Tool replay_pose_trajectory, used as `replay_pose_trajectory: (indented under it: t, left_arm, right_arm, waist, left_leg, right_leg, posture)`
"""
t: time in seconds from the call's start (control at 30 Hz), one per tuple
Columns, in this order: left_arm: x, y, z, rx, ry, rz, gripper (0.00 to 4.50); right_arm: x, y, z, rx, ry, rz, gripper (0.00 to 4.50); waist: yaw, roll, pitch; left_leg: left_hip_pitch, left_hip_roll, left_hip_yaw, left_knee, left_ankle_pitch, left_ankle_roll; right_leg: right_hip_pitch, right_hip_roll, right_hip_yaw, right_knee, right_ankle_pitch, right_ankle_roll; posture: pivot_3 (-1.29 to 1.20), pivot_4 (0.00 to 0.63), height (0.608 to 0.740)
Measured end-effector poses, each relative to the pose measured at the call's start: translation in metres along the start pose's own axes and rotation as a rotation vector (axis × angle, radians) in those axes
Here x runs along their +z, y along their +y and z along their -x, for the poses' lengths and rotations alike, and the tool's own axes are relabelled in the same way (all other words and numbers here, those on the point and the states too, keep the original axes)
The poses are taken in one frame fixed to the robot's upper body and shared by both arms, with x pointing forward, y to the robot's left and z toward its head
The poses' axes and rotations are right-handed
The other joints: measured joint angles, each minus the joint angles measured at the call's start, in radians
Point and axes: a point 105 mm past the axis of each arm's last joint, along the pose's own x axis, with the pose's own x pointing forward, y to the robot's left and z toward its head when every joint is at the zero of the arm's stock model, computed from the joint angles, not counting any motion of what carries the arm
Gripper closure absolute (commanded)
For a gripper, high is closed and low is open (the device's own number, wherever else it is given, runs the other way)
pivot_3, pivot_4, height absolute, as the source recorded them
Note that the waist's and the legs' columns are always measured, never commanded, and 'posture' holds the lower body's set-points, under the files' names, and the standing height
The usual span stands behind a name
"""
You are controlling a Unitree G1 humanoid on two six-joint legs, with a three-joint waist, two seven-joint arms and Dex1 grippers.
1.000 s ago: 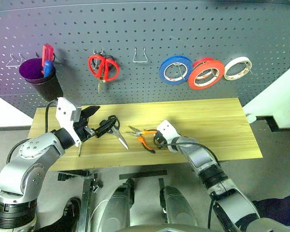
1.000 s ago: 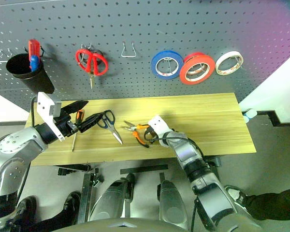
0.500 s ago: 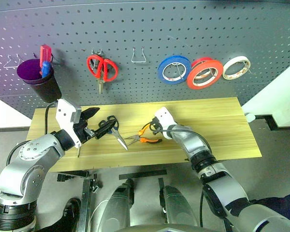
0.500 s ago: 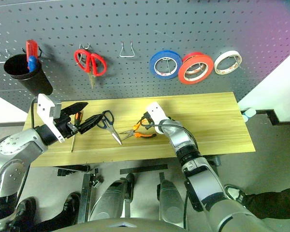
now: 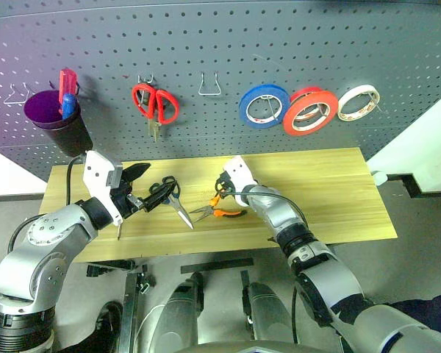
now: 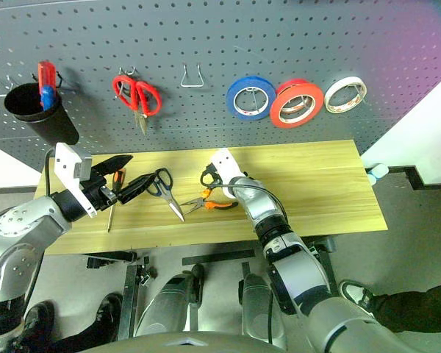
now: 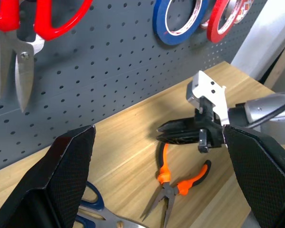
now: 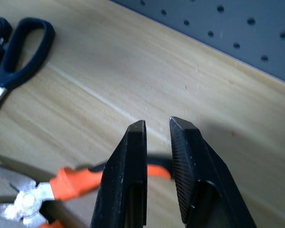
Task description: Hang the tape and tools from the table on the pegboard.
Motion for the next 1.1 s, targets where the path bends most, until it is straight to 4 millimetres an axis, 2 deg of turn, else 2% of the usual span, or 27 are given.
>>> replay_pose_trajectory:
  t: [0.1,0.2,0.43,0.53,0.6,0.7,0.77,0.9,1.03,1.1]
  left_arm:
    - [-0.002,-0.001,0.001,0.002,0.004,0.009,0.0]
    - [-0.003,-0.001,0.001,-0.001,0.003,0.012,0.0]
    - [-0.001,0.0,-0.002,-0.013,-0.005,0.012,0.0]
    - [-0.001,0.0,-0.003,-0.015,-0.003,0.016,0.0]
    - [-0.001,0.0,-0.003,-0.021,-0.003,0.015,0.0]
    - [0.0,-0.001,-0.004,-0.029,-0.006,0.012,0.0]
    - [0.0,-0.001,-0.004,-0.031,-0.006,0.01,0.0]
    - [0.0,-0.001,-0.004,-0.032,-0.004,0.008,0.0]
    - [0.0,-0.001,-0.004,-0.031,-0.003,0.007,0.0]
    - [0.0,-0.001,-0.004,-0.03,-0.003,0.008,0.0]
  right_arm:
    - [-0.004,-0.02,0.022,-0.021,-0.022,-0.077,3.68]
    - [-0.006,-0.022,0.045,0.013,-0.03,-0.158,3.12]
    - [0.013,0.01,0.076,0.205,-0.079,-0.233,0.8]
    - [0.008,0.03,0.086,0.315,-0.056,-0.244,0.8]
    - [-0.001,0.044,0.09,0.381,-0.019,-0.239,1.24]
    - [-0.02,0.056,0.094,0.43,0.048,-0.223,2.17]
    - [-0.034,0.061,0.098,0.453,0.1,-0.201,2.9]
    - [-0.047,0.064,0.095,0.451,0.134,-0.125,4.36]
    - [-0.071,0.06,0.086,0.401,0.204,-0.059,4.46]
    - [-0.076,0.055,0.081,0.371,0.216,-0.054,4.46]
  waist:
    - [0.005,0.0,0.0]
    - [0.003,0.0,0.0]
    - [-0.003,0.002,0.001]
    - [-0.003,0.002,0.001]
    - [-0.003,0.002,0.001]
    - [-0.003,0.002,0.001]
    - [-0.003,0.001,0.001]
    - [-0.003,0.001,0.001]
    - [-0.002,0.001,0.002]
    - [-0.002,0.001,0.002]
  left_leg:
    - [0.0,0.0,0.0,0.0,0.0,0.0]
    - [0.0,0.0,0.0,0.0,0.0,0.0]
    - [0.0,0.001,0.0,-0.004,0.0,0.0]
    - [0.0,0.001,0.0,-0.006,0.0,0.0]
    - [0.0,0.001,0.0,-0.007,0.0,0.0]
    - [0.0,0.001,0.001,-0.007,0.0,0.0]
    - [0.0,0.001,0.001,-0.007,0.0,0.0]
    - [0.0,0.001,0.001,-0.007,0.0,0.0]
    - [0.0,0.001,0.001,-0.007,0.0,0.0]
    - [0.0,0.001,0.001,-0.007,0.0,0.0]
  right_leg:
    - [0.0,0.0,0.0,0.0,0.0,0.0]
    - [0.0,0.0,0.0,0.0,0.0,0.0]
    - [-0.001,0.0,0.001,-0.002,0.0,0.0]
    - [-0.001,-0.001,0.001,-0.005,0.0,0.0]
    - [-0.001,-0.001,0.001,-0.006,0.0,0.0]
    - [-0.001,-0.001,0.001,-0.006,0.0,0.0]
    - [-0.001,-0.001,0.001,-0.006,0.0,0.0]
    - [-0.001,-0.001,0.001,-0.006,0.0,0.0]
    - [-0.001,-0.001,0.001,-0.006,0.0,0.0]
    - [-0.001,-0.001,0.001,-0.006,0.0,0.0]
  posture:
    - [-0.01,0.284,0.74]
    - [-0.02,0.287,0.74]
    - [-0.05,0.288,0.74]
    - [-0.05,0.289,0.74]
    - [-0.05,0.289,0.74]
    - [-0.04,0.29,0.74]
    - [-0.04,0.293,0.74]
    - [-0.03,0.295,0.74]
    - [-0.03,0.294,0.74]
    - [-0.03,0.294,0.74]
